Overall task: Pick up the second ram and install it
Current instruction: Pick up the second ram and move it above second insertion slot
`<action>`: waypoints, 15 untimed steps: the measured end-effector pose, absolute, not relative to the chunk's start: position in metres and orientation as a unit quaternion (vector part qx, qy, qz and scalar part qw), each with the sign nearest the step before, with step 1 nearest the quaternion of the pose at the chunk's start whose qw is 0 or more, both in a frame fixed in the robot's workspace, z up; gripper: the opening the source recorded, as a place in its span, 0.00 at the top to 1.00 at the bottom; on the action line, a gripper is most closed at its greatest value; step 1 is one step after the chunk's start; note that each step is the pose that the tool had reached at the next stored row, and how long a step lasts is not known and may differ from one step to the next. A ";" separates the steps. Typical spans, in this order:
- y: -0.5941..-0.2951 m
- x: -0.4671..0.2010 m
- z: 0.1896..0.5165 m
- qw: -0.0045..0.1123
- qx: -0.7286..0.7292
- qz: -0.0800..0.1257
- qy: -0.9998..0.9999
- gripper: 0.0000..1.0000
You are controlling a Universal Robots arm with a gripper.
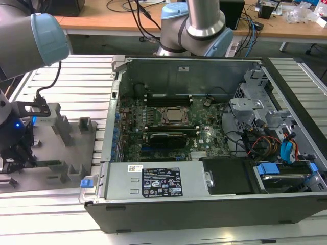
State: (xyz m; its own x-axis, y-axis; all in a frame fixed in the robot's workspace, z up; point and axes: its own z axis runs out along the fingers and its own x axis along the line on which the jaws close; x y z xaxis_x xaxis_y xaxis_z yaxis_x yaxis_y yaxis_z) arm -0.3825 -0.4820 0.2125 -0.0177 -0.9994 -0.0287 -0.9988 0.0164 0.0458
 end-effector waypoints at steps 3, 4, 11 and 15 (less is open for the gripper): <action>-0.482 -0.382 0.215 0.006 0.701 -0.026 -0.713 0.86; -0.482 -0.382 0.216 0.006 0.701 -0.026 -0.713 0.86; -0.482 -0.382 0.223 0.006 0.701 -0.026 -0.713 0.86; -0.482 -0.382 0.229 0.006 0.701 -0.026 -0.713 0.86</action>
State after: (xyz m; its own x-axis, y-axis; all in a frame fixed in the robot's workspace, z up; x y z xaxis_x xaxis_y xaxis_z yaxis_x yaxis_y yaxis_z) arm -0.3825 -0.4820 0.2286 -0.0177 -0.9994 -0.0288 -0.9988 0.0164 0.0458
